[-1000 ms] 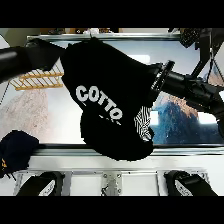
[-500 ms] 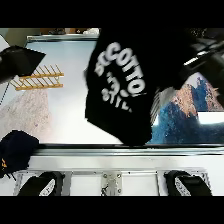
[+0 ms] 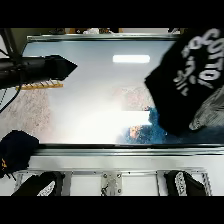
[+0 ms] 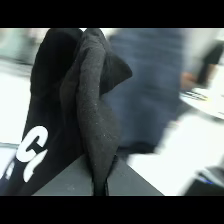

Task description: Fold the clothes and pants, and hang the long-sleeved shirts on hangers.

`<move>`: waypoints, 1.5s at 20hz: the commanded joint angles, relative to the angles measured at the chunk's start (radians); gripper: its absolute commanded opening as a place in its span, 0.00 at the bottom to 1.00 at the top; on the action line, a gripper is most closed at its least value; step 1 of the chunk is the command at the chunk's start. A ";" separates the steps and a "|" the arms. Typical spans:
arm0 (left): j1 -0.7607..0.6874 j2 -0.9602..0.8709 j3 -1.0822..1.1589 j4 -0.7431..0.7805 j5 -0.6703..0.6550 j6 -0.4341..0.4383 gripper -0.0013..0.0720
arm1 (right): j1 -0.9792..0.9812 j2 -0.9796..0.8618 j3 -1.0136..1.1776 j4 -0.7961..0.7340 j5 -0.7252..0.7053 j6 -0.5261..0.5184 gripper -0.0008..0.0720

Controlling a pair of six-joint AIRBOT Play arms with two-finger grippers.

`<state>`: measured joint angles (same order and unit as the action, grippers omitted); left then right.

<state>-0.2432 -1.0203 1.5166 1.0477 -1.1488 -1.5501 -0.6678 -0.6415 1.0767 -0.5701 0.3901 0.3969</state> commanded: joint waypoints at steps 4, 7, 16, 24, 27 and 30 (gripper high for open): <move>-0.019 -0.049 0.000 0.004 0.000 0.010 0.04 | -0.248 0.013 0.001 -0.017 -0.203 0.061 0.02; -0.019 -0.049 0.000 0.008 -0.002 0.010 0.04 | -0.253 0.013 0.001 -0.017 -0.408 0.061 0.02; -0.019 -0.049 0.000 0.009 -0.031 0.010 0.04 | -0.253 -0.064 0.002 -0.018 -0.756 0.173 0.02; -0.019 -0.049 0.000 0.085 -0.089 0.008 0.04 | -0.269 -0.175 0.053 -0.085 -0.808 0.270 0.02; -0.019 -0.049 0.000 0.085 -0.092 0.008 0.04 | -0.278 -0.210 0.079 -0.085 -0.790 0.269 0.02; -0.019 -0.049 0.000 0.085 -0.115 0.008 0.04 | -0.285 -0.230 0.084 -0.081 -0.766 0.264 0.02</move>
<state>-0.2619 -1.0683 1.5166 1.1267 -1.2453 -1.5425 -0.9466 -0.8490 1.1500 -0.6518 -0.3958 0.6594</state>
